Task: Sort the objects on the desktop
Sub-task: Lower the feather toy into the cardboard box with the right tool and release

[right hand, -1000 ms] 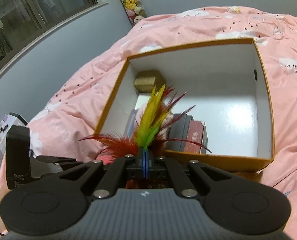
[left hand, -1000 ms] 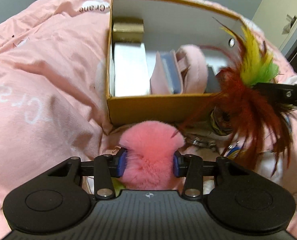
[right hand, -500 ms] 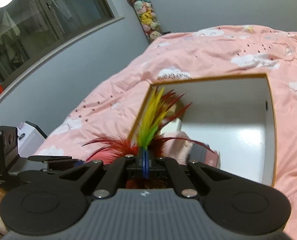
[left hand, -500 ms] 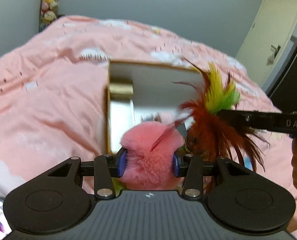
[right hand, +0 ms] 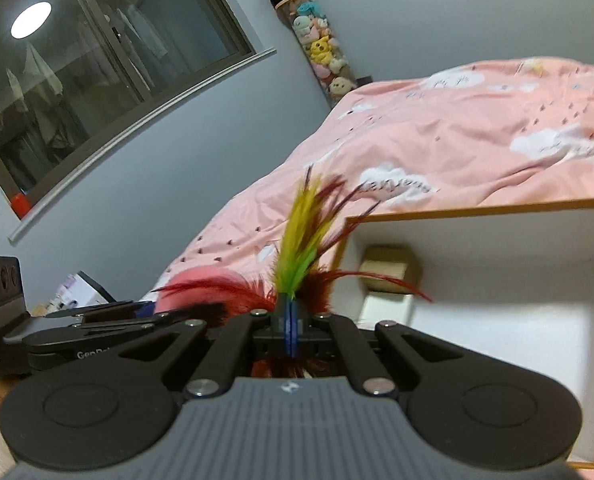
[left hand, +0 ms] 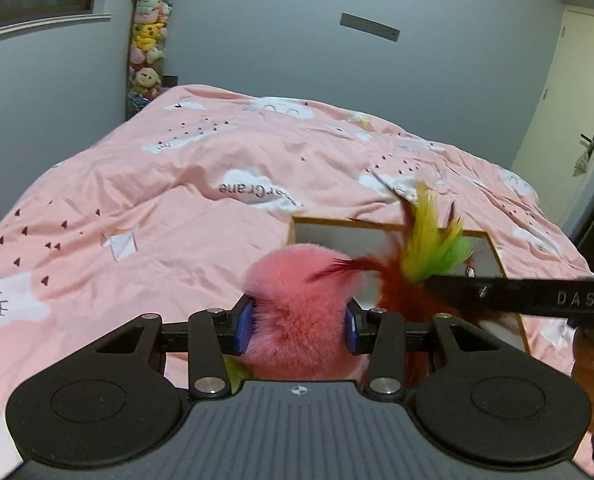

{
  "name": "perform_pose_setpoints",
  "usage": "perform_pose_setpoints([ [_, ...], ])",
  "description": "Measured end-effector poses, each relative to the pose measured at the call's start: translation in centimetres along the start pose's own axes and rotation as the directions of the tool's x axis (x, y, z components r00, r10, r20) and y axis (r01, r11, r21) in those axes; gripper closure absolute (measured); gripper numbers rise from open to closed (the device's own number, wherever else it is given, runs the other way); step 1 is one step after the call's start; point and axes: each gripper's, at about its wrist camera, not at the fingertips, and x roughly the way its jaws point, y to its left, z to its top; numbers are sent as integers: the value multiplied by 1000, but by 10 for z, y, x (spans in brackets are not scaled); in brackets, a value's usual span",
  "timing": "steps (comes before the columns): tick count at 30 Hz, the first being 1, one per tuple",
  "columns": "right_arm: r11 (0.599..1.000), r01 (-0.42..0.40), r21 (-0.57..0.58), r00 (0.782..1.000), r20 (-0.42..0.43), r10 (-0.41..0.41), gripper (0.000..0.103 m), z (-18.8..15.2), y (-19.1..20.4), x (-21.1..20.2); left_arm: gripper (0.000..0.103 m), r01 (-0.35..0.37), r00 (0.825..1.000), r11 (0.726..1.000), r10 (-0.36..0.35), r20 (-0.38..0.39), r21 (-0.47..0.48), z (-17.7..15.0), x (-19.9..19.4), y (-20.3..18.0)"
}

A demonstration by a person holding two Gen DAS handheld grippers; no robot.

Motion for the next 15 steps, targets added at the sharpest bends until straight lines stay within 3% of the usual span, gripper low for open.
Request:
perform_pose_setpoints([
  [3,999,-42,21,999,-27,42,103,1,0,14,54,-13,1000,1000,13,0,-6,3,2,6],
  [10,999,-2,44,994,-112,7,103,-14,-9,44,57,-16,1000,1000,16,-22,-6,5,16,10],
  [11,999,16,38,993,-117,-11,103,-16,-10,47,73,-14,1000,1000,14,-24,-6,5,17,10],
  [12,999,31,31,992,-122,-27,103,-19,-12,49,80,-10,999,1000,10,-31,-2,6,19,10],
  [15,998,34,45,989,-145,-27,103,-25,-19,55,80,0,999,1000,0,-38,0,8,24,7],
])
